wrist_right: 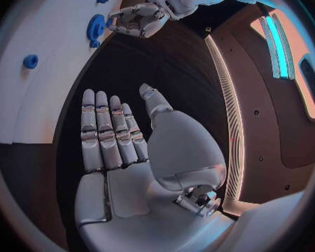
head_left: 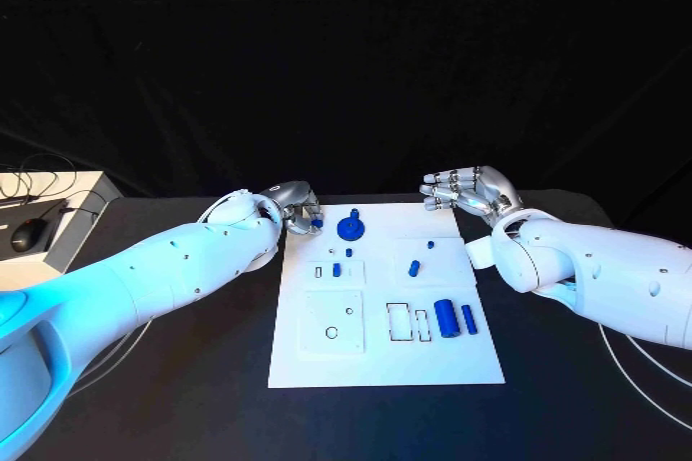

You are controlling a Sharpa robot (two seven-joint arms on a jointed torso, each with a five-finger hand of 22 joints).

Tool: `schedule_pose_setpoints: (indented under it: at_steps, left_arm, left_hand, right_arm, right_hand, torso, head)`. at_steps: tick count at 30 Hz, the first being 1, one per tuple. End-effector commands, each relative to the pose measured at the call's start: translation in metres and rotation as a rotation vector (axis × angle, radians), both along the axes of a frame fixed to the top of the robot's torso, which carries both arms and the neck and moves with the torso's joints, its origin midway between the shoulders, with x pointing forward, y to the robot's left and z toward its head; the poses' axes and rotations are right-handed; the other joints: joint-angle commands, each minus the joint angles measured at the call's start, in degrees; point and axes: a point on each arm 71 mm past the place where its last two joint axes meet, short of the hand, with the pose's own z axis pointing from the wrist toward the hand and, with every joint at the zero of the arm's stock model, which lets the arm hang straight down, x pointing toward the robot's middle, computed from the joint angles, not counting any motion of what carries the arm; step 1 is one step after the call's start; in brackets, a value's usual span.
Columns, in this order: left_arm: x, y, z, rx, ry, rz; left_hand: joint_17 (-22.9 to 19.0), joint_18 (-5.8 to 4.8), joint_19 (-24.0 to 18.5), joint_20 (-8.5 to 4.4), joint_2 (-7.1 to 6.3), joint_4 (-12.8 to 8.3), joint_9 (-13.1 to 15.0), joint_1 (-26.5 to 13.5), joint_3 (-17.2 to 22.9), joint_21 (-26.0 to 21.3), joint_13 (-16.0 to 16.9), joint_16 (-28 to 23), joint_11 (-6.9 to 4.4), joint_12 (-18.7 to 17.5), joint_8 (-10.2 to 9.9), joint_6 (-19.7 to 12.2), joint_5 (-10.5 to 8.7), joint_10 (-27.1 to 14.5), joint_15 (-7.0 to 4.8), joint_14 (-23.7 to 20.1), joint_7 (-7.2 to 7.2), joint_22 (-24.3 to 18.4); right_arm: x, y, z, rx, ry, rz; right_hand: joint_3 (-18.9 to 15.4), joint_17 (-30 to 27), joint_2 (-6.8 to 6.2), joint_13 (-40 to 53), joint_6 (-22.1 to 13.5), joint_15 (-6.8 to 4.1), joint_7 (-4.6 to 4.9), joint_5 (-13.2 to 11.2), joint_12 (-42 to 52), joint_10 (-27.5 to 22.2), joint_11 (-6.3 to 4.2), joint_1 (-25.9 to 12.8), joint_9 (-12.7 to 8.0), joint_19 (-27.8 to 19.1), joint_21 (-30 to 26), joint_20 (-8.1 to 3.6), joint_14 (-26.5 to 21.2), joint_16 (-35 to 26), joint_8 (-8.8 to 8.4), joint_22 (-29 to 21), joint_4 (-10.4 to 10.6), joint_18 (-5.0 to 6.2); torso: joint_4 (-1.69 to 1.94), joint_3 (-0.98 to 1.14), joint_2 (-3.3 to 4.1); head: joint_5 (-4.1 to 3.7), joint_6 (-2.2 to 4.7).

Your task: Assemble the parts on the task board

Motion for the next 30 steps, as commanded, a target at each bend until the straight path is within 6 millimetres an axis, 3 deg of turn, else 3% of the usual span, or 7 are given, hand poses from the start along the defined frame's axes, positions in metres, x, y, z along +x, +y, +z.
schedule_pose_setpoints:
  at_steps: [1, 13, 30]
  left_arm:
    - [0.0006, 0.0000, -0.0026, 0.036, 0.028, 0.005]
    - [0.0018, 0.0032, -0.0035, 0.047, 0.049, 0.024]
    - [0.0014, -0.0028, -0.0093, 0.058, 0.089, 0.005]
  left_hand:
    - [-0.12, 0.60, -0.07, 0.24, -0.42, -0.16, -0.06, 0.11, 0.81, 0.40, -0.09, 0.27, 0.23, -0.36, -0.32, 0.36, -0.12, 0.38, 0.16, 0.00, 0.26, 0.22]
    - [-0.65, 1.08, 0.06, 0.56, -0.46, -0.56, -0.12, 0.23, 2.27, 0.60, -0.13, 0.27, 0.86, -1.37, -0.36, -0.67, -0.11, -1.47, 0.51, 0.22, 0.97, 0.87]
    - [-0.81, 1.83, 0.20, 0.63, -0.35, -1.37, -0.16, -0.66, 6.61, 2.22, -0.15, 1.12, 0.19, -1.77, -0.33, -0.06, -0.15, 1.59, 0.02, 1.18, 0.84, 3.06]
  right_arm:
    - [-0.0005, 0.0022, 0.0007, -0.001, -0.006, 0.019]
    - [-0.0007, 0.0016, 0.0009, -0.001, -0.007, 0.019]
    - [-0.0011, 0.0021, 0.0012, 0.000, -0.007, 0.021]
  right_hand:
    - [0.32, 0.03, -0.05, -0.05, 0.31, -0.07, -0.07, 0.14, -0.36, 0.29, 0.02, -0.51, -0.05, 0.40, 0.11, 0.00, 0.35, -0.37, -0.14, -0.01, -0.07, -0.22]
    - [0.36, 0.03, -0.08, -0.05, 0.34, -0.08, -0.09, 0.15, -0.37, 0.33, 0.01, -0.52, -0.04, 0.39, 0.11, 0.00, 0.36, -0.36, -0.13, -0.02, 0.04, -0.22]
    - [0.36, 0.03, -0.08, -0.05, 0.34, -0.08, -0.09, 0.15, -0.37, 0.33, 0.01, -0.52, -0.04, 0.39, 0.11, 0.00, 0.36, -0.36, -0.13, -0.02, 0.04, -0.22]
  torso:
    - [0.04, 0.02, 0.02]
    - [0.06, -0.01, -0.03]
    - [-0.02, 0.01, -0.02]
  head:
    - [-0.04, -0.06]
    - [-0.25, -0.25]
    - [-0.23, -0.25]
